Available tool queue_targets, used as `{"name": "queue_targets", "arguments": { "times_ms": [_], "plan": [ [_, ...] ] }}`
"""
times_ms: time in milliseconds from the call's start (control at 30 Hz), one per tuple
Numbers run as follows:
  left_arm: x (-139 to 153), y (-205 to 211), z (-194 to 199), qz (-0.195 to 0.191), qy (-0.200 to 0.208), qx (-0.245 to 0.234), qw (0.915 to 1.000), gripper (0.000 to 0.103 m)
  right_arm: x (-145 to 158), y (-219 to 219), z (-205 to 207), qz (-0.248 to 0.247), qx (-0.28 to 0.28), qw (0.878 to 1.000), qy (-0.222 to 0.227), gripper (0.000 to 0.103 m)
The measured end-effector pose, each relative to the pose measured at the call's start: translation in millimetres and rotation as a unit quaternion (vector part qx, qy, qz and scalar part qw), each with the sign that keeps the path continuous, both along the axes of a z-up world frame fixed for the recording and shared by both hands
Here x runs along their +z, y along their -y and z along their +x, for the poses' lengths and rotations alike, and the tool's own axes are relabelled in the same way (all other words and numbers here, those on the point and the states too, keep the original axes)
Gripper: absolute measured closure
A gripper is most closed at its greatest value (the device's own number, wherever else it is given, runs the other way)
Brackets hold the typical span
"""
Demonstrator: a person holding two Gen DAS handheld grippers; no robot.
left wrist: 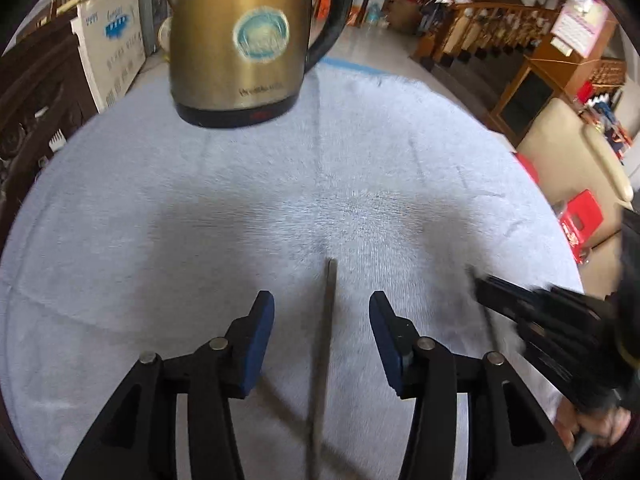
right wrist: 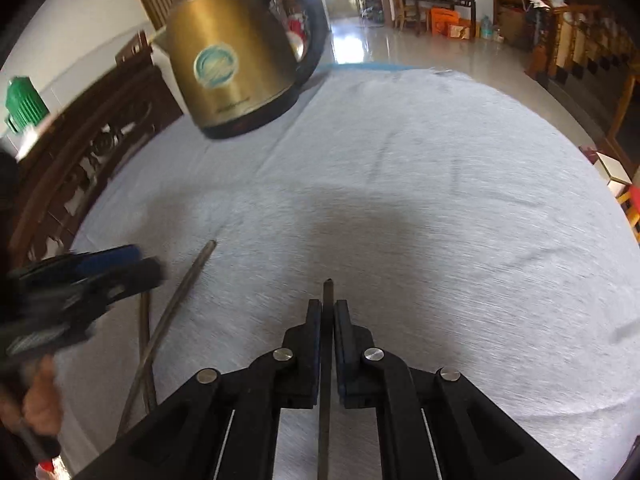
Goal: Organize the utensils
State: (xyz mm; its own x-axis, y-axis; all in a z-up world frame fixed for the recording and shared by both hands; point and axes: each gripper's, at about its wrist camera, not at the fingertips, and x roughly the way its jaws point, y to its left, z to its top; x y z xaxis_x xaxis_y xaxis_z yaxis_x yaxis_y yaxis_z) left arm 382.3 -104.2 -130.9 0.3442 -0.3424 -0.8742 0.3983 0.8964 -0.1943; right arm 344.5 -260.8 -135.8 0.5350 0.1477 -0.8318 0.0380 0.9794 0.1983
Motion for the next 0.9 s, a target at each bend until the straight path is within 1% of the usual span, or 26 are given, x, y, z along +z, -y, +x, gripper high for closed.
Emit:
{"name": "queue_targets", "arguments": {
  "times_ms": [67,167,200,233,267,300,333,400,467,533,600,633,733,800,833,900],
  "plan": [
    [-8.4,12.4,3.4,0.013,-0.006,-0.005,0.9999,0.053,3.6,9.1,-10.5,0.007,-0.002,1.000,0.008,0.097],
    [-21.8,25.7,4.2,0.045,-0.016,-0.014,0.9987,0.054,11.3,20.2,-22.0,0.021,-0.006,1.000,0.021,0.097],
    [-21.2,29.3,2.3,0.054,-0.001,-0.020,0.9983,0.054,13.3,20.9,-25.8,0.024,-0.007,0.999,0.024,0.097],
    [-23.0,32.8,2.3,0.064,-0.001,-0.028,0.9976,0.055,14.7,22.7,-30.2,0.029,-0.008,0.999,0.026,0.097],
    [-22.3,34.2,1.1,0.075,0.007,-0.029,0.9967,0.069,17.7,26.6,-37.2,0.035,-0.008,0.999,0.031,0.097],
    [-21.5,34.1,0.6,0.083,0.013,-0.027,0.9961,0.079,20.2,28.4,-41.5,0.041,-0.007,0.998,0.037,0.097],
    [-20.5,32.4,0.6,0.088,0.012,-0.024,0.9958,0.097,23.1,29.0,-45.9,0.048,-0.006,0.998,0.042,0.097],
    [-16.8,24.9,-1.4,0.076,0.009,-0.016,0.9970,0.098,29.2,29.5,-56.7,0.056,-0.004,0.997,0.053,0.097],
    [-5.9,14.5,-10.8,0.069,0.032,-0.006,0.9971,0.098,37.1,29.0,-67.3,0.065,-0.005,0.996,0.068,0.097],
    [13.9,-3.2,-25.3,0.038,0.058,0.006,0.9975,0.098,46.5,29.8,-81.7,0.073,-0.007,0.993,0.092,0.097],
    [34.7,-19.3,-42.0,0.017,0.085,0.020,0.9960,0.098,57.0,30.0,-100.0,0.072,-0.014,0.990,0.120,0.097],
    [49.0,-32.7,-54.5,0.006,0.104,0.028,0.9942,0.098,62.5,30.2,-111.3,0.069,-0.019,0.988,0.136,0.097],
    [81.7,-57.7,-81.4,-0.013,0.150,0.055,0.9870,0.098,75.2,30.7,-144.6,0.064,-0.035,0.982,0.173,0.097],
    [100.4,-77.8,-104.6,-0.020,0.183,0.076,0.9800,0.098,81.7,32.4,-164.2,0.063,-0.047,0.978,0.191,0.097],
    [109.6,-89.2,-118.9,-0.026,0.203,0.090,0.9747,0.098,85.9,33.4,-178.6,0.062,-0.056,0.975,0.204,0.097],
    [123.3,-107.9,-141.5,-0.039,0.227,0.110,0.9669,0.098,92.4,35.4,-201.1,0.059,-0.071,0.970,0.223,0.097]
  ]
}}
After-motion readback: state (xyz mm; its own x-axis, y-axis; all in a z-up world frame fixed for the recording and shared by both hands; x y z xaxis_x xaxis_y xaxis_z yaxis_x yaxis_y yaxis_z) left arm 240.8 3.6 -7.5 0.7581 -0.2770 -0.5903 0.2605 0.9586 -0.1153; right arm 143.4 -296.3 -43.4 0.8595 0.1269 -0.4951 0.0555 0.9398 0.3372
